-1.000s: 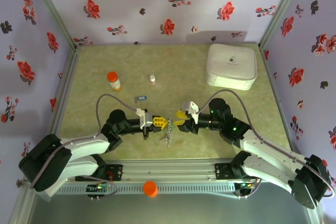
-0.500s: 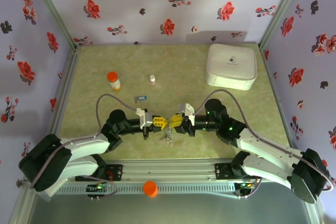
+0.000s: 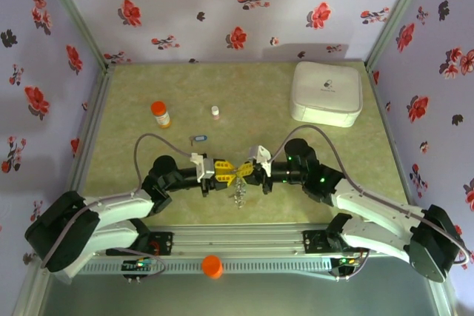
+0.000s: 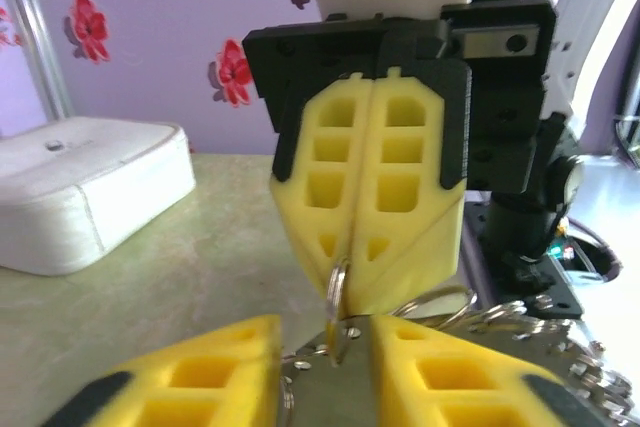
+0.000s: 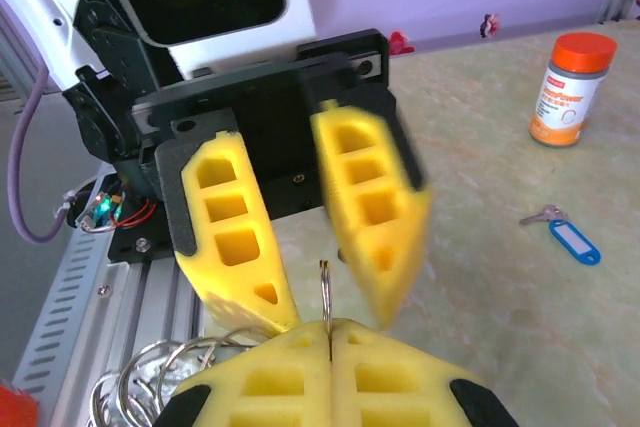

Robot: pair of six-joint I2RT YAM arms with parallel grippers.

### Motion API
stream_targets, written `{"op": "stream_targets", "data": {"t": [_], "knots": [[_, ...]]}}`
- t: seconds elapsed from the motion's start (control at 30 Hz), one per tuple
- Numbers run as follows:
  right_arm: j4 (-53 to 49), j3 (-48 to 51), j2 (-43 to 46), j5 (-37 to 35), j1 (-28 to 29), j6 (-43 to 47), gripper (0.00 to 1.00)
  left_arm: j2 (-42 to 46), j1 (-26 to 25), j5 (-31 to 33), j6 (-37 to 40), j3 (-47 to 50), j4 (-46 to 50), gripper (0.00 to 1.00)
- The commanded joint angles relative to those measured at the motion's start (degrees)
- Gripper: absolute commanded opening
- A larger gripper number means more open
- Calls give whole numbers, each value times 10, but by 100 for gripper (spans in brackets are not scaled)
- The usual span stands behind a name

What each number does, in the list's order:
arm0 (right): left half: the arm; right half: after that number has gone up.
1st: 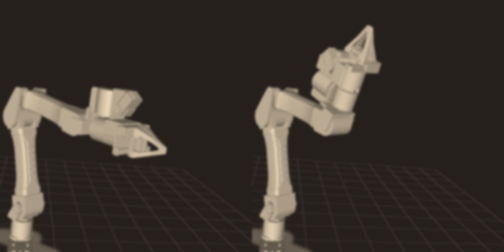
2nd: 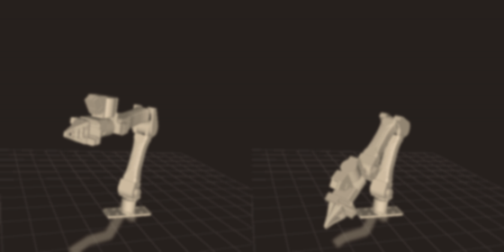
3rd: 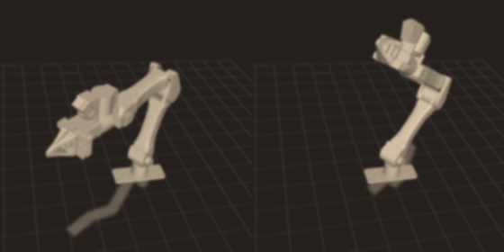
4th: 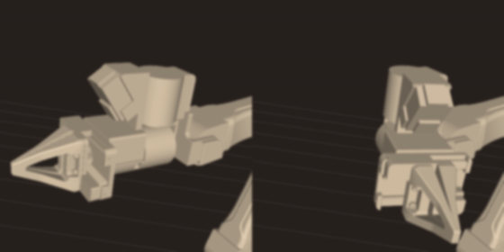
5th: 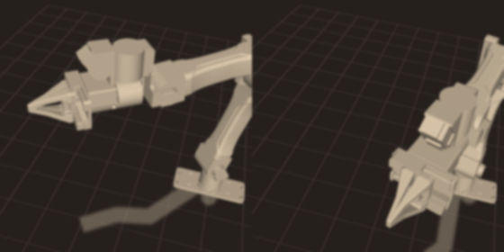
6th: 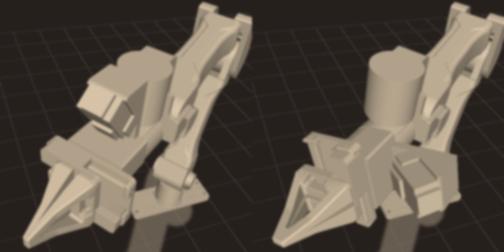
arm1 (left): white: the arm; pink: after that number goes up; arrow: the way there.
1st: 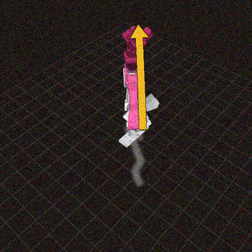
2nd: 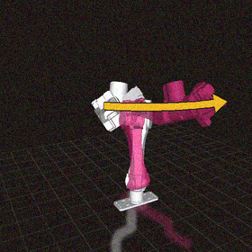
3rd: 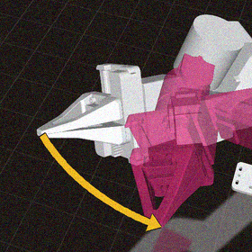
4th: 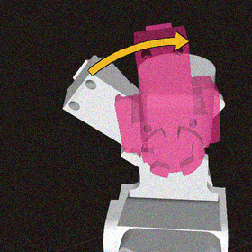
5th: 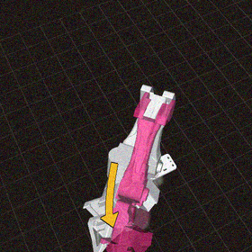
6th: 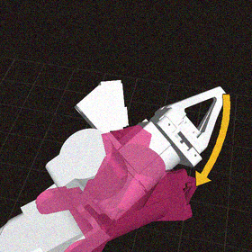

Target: Put the keys on the keyring

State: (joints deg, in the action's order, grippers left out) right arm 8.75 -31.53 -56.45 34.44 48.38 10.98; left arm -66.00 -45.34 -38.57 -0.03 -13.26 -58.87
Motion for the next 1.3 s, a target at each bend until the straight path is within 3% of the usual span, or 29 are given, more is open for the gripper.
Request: {"op": "stream_targets", "data": {"t": [0.0,0.17,0.37,0.73,0.87,1.0,1.07,1.13,1.27], "knots": [[-91,-55,18,-26,4,58,0,31,-1,28,18,-4,33,37],[-291,-146,-14,-68,11,148,0,68,-13,37,85,-56,209,37],[-430,-237,-68,-102,27,217,0,81,-16,39,116,-77,273,33],[-512,-338,-145,-132,58,263,0,65,-18,15,135,-109,318,25],[-535,-364,-170,-150,70,273,0,64,-20,15,137,-112,319,14],[-503,-354,-153,-145,69,247,0,65,-22,13,132,-108,303,1],[-446,-316,-114,-132,43,205,24,66,-22,20,117,-92,263,0],[-355,-246,-58,-62,-10,139,37,63,-22,34,91,-65,189,0],[-177,-108,28,19,-43,69,40,36,-23,45,30,-18,36,0]]}}
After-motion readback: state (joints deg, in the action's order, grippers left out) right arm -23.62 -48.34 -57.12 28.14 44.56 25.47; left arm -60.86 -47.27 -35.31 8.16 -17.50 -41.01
